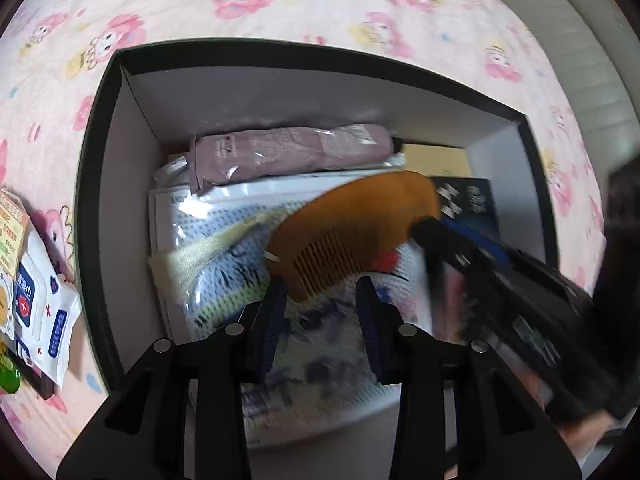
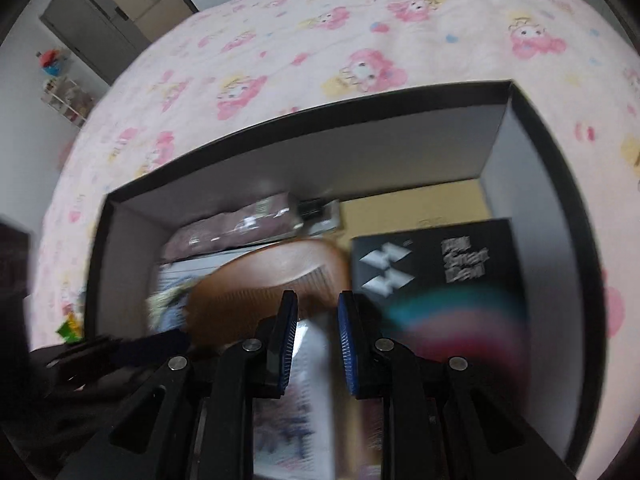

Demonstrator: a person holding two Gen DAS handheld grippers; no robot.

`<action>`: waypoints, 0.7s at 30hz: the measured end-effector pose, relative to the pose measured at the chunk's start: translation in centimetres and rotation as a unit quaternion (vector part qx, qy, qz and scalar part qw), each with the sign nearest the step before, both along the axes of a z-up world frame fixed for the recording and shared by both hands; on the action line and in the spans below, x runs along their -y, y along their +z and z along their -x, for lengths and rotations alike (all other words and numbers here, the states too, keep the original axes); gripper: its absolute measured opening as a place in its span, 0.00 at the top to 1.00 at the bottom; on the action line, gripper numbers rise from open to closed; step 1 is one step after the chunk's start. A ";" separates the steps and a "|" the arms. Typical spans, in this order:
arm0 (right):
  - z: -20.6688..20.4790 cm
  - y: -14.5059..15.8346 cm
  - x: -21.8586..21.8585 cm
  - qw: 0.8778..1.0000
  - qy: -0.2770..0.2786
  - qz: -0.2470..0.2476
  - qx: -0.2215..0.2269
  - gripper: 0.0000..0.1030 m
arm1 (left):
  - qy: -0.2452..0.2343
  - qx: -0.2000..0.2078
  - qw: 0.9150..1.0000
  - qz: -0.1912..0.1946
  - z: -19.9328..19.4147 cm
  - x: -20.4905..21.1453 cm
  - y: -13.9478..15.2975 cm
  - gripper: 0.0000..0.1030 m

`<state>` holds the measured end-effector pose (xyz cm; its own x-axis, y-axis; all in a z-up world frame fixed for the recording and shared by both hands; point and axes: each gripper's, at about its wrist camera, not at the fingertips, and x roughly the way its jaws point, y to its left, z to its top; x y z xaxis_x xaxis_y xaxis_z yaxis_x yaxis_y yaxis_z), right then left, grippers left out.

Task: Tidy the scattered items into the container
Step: 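Lower the comb into the shoebox beside the tassel and open the left gripper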

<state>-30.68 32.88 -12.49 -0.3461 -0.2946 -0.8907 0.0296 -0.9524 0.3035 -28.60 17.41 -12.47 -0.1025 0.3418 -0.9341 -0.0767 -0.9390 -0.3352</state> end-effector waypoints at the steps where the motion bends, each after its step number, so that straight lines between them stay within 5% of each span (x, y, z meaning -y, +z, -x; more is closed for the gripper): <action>1: 0.0 0.3 0.0 1.000 -0.001 -0.012 -0.010 0.83 | 0.004 -0.002 1.000 0.004 0.2 0.1 0.0 0.65; 5: 0.4 0.9 -0.4 0.996 -0.018 -0.075 -0.037 0.83 | 0.026 -0.018 0.998 0.046 0.9 0.1 0.3 0.68; 13: 1.9 -1.0 -2.2 0.999 -0.026 0.021 0.012 0.76 | 0.015 -0.018 1.000 0.017 -0.1 -0.1 0.4 0.67; 21: 0.8 -0.2 -2.2 0.999 -0.018 0.036 0.009 0.75 | 0.007 -0.034 0.999 -0.009 -1.7 1.3 2.3 0.66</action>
